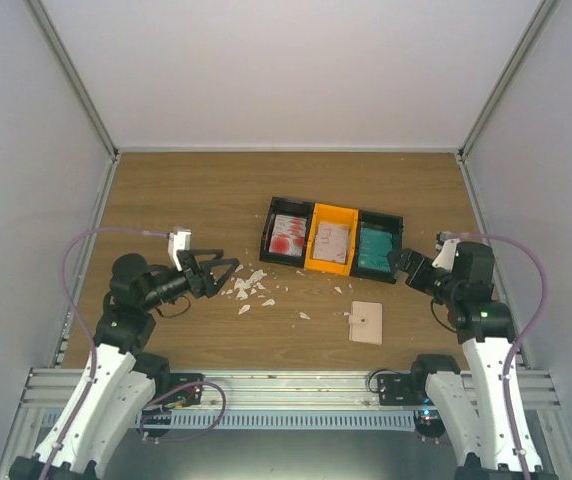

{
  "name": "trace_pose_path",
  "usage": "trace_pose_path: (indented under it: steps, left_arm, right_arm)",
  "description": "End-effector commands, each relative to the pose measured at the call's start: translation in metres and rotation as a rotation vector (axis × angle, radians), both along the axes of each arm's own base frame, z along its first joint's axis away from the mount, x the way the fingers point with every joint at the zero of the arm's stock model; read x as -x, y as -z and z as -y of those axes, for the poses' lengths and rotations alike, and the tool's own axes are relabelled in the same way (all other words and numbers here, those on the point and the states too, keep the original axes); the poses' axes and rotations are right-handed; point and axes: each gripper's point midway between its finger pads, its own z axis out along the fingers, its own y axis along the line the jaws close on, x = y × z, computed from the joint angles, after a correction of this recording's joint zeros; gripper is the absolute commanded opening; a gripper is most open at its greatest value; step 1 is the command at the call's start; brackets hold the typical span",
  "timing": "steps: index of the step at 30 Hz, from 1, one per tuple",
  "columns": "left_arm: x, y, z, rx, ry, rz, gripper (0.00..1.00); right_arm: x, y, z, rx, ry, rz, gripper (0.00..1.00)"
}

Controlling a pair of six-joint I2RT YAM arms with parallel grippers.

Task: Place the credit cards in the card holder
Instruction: Open the card holder at the center of the board.

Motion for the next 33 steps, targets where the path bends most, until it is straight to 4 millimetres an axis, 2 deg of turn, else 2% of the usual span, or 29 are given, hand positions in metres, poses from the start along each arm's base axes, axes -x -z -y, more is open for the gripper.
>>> trace_pose_path:
  steps: [1,5,9,14,21,24,26,29,33]
  left_arm:
    - [0.011,0.006,0.02,0.049,0.102,-0.044,0.99]
    - [0.012,0.03,0.033,0.025,0.124,-0.129,0.99]
    - [0.016,0.044,0.048,0.015,0.159,-0.164,0.99]
    - [0.017,0.058,0.062,-0.013,0.175,-0.184,0.99]
    - [0.013,0.072,0.066,-0.062,0.166,-0.193,0.99]
    - [0.013,0.079,0.071,-0.07,0.194,-0.215,0.99]
    - [0.013,0.083,0.076,-0.077,0.21,-0.233,0.99]
    - [0.009,0.091,0.081,-0.094,0.212,-0.27,0.99]
    - [0.008,0.107,0.088,-0.119,0.217,-0.34,0.99]
  right_arm:
    - [0.01,0.025,0.015,0.059,0.1,-0.079,0.95]
    - [0.012,0.032,0.011,0.098,0.127,-0.114,0.92]
    - [0.013,0.057,-0.003,0.148,0.119,-0.216,0.87]
    - [0.016,0.099,-0.037,0.248,0.093,-0.343,0.9]
    - [0.035,0.161,-0.038,0.302,0.08,-0.493,0.89]
    - [0.046,0.181,-0.04,0.285,0.059,-0.534,0.84]
    - [0.053,0.192,-0.048,0.247,0.02,-0.562,0.78]
    - [0.056,0.201,-0.065,0.178,-0.055,-0.582,0.7]
    - [0.056,0.201,-0.089,0.087,-0.147,-0.587,0.6]
